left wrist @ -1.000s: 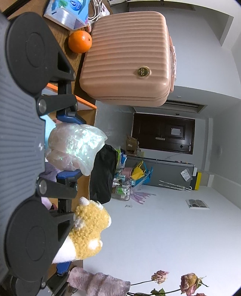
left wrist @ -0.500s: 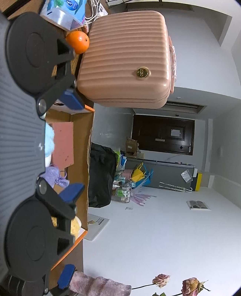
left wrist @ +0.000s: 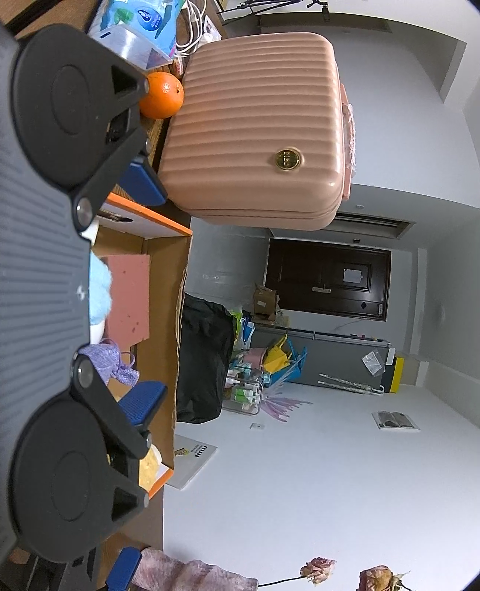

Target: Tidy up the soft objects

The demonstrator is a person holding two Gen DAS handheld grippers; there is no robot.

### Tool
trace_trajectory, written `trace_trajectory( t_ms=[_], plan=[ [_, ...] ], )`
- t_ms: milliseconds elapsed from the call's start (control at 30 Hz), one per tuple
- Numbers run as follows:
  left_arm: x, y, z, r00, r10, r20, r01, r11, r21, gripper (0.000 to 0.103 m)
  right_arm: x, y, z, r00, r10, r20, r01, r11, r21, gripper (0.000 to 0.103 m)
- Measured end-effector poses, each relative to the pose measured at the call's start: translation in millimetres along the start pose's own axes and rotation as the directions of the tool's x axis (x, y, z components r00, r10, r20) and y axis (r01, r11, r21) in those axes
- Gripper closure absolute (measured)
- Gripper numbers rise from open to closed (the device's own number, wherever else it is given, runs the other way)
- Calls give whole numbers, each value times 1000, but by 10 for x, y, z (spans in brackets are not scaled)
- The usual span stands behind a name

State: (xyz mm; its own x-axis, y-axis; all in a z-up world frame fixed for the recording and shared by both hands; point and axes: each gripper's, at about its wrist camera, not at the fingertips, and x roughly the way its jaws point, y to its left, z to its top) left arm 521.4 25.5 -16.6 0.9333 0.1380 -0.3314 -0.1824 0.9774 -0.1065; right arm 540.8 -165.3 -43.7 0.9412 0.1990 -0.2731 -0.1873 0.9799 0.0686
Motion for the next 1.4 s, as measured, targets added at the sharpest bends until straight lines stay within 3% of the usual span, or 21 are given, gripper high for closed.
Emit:
trace_trajectory(
  t_ms=[700,1400],
  plan=[
    [-516,88,59,999,-38,12,37,998,51,0,-580,-97,118,999,24,23,-24,1000,-19,0],
    [-1568,302,-200,997,-65,30,62,993,97,0,-1746,-115,-35,997,30,73,-28,999,-38,0]
  ],
)
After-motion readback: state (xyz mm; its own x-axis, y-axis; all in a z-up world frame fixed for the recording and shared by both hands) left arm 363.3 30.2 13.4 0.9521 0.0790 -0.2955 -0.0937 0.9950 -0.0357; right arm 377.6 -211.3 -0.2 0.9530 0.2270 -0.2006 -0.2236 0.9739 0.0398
